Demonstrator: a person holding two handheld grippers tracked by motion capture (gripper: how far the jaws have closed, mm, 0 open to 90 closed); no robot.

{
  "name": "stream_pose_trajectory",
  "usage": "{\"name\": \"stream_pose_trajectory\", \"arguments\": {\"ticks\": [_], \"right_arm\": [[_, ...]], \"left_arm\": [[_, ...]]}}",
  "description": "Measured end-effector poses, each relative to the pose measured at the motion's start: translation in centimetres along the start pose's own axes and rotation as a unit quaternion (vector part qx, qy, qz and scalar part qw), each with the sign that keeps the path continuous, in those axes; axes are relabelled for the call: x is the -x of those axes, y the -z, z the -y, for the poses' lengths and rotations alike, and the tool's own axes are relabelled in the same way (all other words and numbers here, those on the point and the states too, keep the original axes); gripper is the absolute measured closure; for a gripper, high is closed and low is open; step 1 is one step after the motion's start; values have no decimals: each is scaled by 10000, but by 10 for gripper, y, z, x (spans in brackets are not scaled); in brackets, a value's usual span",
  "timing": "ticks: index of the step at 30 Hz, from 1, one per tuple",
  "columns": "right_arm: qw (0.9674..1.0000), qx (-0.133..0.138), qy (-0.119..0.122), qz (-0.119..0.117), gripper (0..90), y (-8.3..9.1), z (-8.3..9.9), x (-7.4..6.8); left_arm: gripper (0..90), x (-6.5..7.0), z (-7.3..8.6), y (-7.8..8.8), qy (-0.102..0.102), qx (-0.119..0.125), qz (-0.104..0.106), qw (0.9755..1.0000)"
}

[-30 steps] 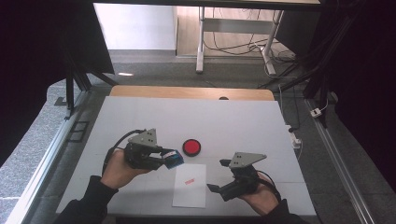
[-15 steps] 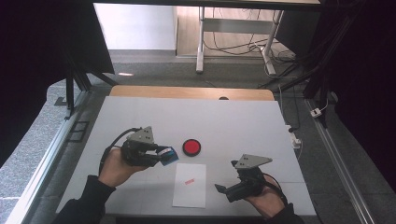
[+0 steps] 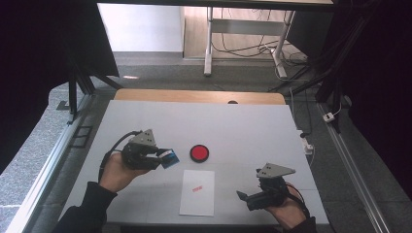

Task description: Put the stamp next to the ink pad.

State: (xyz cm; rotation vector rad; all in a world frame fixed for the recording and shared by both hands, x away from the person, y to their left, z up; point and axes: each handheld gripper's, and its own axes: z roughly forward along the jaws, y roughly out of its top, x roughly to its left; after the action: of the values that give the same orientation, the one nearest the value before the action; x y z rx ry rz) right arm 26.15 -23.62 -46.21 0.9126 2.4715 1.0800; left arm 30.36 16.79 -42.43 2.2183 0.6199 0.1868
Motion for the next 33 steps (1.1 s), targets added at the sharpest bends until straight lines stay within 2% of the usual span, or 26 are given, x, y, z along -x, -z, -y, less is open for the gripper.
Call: {"name": "stream_pose_trajectory", "arguments": {"ticks": [6,19,28,33], "right_arm": [[9998,-16,-141,110,0,5,8,5],[9993,-83,-333,121,0,14,18,11],[9984,17,-542,128,0,19,21,14],[9985,16,-530,155,0,21,22,15]], "left_arm": [[691,-6,4,1,109,-31,-115,9999],[691,-20,16,-1,370,-145,-342,9986],[691,-35,28,-3,780,-173,-580,9951],[691,-42,35,-7,952,-288,-717,9925]]}}
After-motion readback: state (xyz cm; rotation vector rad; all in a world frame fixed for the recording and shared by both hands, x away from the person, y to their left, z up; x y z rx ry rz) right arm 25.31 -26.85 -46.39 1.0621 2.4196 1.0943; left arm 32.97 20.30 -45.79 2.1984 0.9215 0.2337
